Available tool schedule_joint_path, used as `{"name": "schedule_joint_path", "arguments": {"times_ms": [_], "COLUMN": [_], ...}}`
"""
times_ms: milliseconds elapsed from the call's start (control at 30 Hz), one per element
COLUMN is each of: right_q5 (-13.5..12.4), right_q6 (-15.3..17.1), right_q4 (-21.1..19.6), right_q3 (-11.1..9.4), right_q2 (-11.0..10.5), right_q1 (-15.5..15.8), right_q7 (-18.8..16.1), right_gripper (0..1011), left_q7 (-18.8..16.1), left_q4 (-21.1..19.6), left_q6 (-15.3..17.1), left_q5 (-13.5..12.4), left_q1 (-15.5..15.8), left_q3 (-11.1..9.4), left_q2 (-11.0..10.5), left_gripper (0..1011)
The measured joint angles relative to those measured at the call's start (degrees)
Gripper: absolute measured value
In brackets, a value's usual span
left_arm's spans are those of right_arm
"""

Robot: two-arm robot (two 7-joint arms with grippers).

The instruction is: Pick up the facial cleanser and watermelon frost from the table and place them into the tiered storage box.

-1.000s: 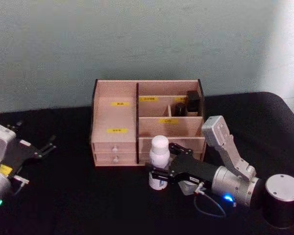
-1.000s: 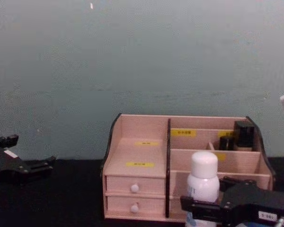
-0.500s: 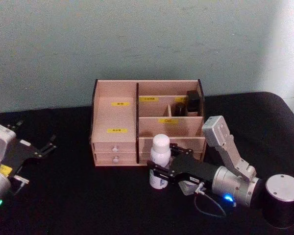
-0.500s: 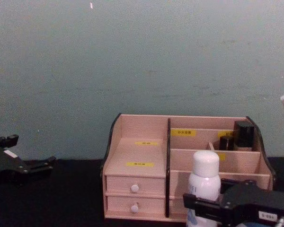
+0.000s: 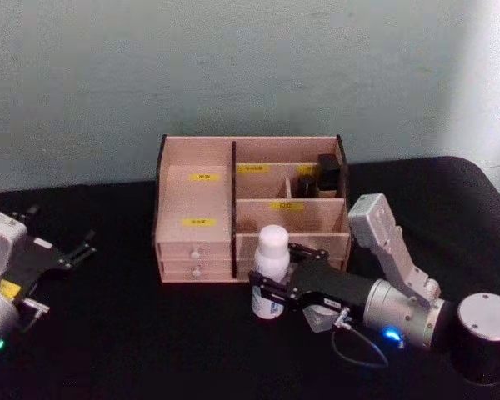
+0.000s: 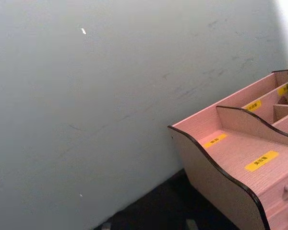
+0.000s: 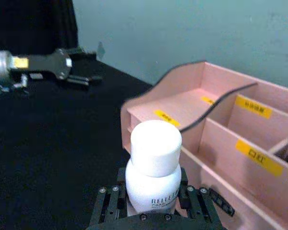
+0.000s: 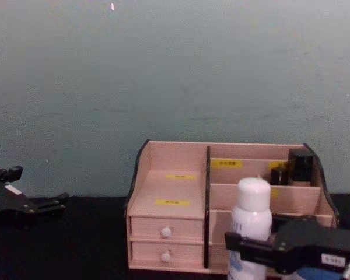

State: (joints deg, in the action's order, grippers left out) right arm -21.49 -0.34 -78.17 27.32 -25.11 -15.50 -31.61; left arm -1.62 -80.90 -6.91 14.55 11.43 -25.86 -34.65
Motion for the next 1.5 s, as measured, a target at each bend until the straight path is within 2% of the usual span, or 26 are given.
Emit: {"name": "schedule_joint_path", "arguments": {"times_ms": [300,533,633,700,767,833,867,1167,1500], "right_q5": [-2.4,-2.7,-2.4,-1.2,-0.9,0.3,0.3,3.5,5.1], "right_q6": [1.0,1.2,1.1,0.7,0.5,-0.1,-0.1,-2.7,-3.9], "right_q4": [-5.1,-5.8,-4.8,-3.1,-2.6,-0.3,-0.3,8.1,14.0], "right_q3": [-1.3,-2.3,-2.7,-2.7,-2.7,-2.8,-2.8,-3.1,-3.8], "right_q2": [-1.7,-0.6,0.5,1.7,2.0,3.2,3.2,6.9,9.4], "right_q1": [0.1,-2.7,-4.3,-6.1,-6.6,-8.5,-8.5,-13.8,-17.0], "right_q7": [-1.2,1.0,2.5,3.9,4.3,5.1,5.1,6.2,6.5], "right_gripper": [594,594,594,594,594,594,594,594,594], "left_q7": [0.0,0.0,0.0,0.0,0.0,0.0,0.0,0.0,0.0], "left_q4": [0.0,0.0,0.0,0.0,0.0,0.0,0.0,0.0,0.0], "left_q6": [0.0,0.0,0.0,0.0,0.0,0.0,0.0,0.0,0.0], "left_q5": [0.0,0.0,0.0,0.0,0.0,0.0,0.0,0.0,0.0], "left_q1": [0.0,0.0,0.0,0.0,0.0,0.0,0.0,0.0,0.0], "left_q3": [0.0,0.0,0.0,0.0,0.0,0.0,0.0,0.0,0.0], "left_q2": [0.0,0.0,0.0,0.0,0.0,0.0,0.0,0.0,0.0], "left_gripper": [1001,1001,1001,1001,1001,1001,1001,1001,1001]}}
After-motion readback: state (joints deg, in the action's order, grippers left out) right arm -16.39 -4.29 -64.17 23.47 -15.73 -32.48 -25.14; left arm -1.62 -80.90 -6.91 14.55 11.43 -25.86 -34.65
